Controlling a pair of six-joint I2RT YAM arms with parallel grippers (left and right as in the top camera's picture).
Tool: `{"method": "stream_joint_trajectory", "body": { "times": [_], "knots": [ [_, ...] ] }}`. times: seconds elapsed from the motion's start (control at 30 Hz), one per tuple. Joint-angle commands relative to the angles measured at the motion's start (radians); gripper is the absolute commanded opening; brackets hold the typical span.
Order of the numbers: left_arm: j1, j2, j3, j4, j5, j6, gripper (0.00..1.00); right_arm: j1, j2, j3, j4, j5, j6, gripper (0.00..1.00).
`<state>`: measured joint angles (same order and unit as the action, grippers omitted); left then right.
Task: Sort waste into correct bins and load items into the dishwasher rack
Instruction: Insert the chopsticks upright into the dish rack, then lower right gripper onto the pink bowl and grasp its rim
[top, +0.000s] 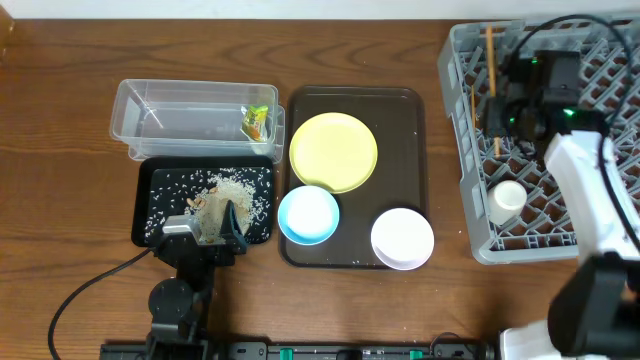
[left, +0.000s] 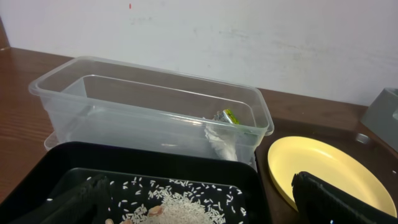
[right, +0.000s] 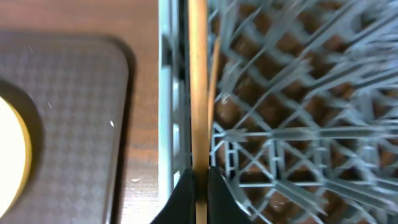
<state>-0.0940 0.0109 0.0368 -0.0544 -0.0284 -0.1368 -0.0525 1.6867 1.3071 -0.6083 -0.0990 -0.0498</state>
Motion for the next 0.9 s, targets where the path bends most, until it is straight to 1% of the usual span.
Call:
{"method": "stream_joint_trajectory", "body": {
  "times": [0.0, 0.03, 0.1, 0.2, 0.23, 0.33, 0.47, 0.57, 0.67, 0.8, 0.87],
  "knots": [
    [0.004, -0.007, -0.033, -0.015, 0.002, 0.005, 0.95, 0.003, 0.031, -0.006, 0.001, -0.040, -0.034, 0.34],
    [0.004, -0.007, -0.033, -0.015, 0.002, 0.005, 0.95, 0.007, 0.026, -0.005, -0.003, -0.041, -0.030, 0.43],
    [0.004, -0.007, -0.033, -0.015, 0.002, 0.005, 0.95, 0.021, -0.002, -0.002, -0.023, -0.047, 0.015, 0.49],
    [0.004, -0.007, -0.033, -0.015, 0.002, 0.005, 0.96, 0.053, -0.073, 0.000, -0.080, -0.137, 0.065, 0.52],
    [0.004, -0.007, -0.033, -0.015, 0.002, 0.005, 0.95, 0.069, -0.108, 0.000, -0.114, -0.191, 0.077, 0.52],
    [0.004, -0.007, -0.033, -0.015, 0.002, 0.005, 0.95, 0.121, -0.179, 0.000, -0.208, -0.270, 0.124, 0.54],
    [0.004, -0.007, -0.033, -0.015, 0.002, 0.005, 0.95, 0.224, -0.224, -0.005, -0.389, -0.263, 0.150, 0.56],
    [0.004, -0.007, -0.033, -0.015, 0.002, 0.005, 0.95, 0.307, -0.220, -0.047, -0.468, -0.197, 0.191, 0.55],
    [0.004, -0.007, -0.033, -0.015, 0.002, 0.005, 0.95, 0.385, -0.220, -0.149, -0.467, -0.021, 0.324, 0.54],
    [0.004, -0.007, -0.033, -0.015, 0.002, 0.005, 0.96, 0.443, -0.220, -0.301, -0.394, 0.151, 0.462, 0.51],
    [0.004, -0.007, -0.033, -0.015, 0.002, 0.005, 0.95, 0.446, -0.220, -0.372, -0.325, 0.173, 0.500, 0.47]
  ]
}}
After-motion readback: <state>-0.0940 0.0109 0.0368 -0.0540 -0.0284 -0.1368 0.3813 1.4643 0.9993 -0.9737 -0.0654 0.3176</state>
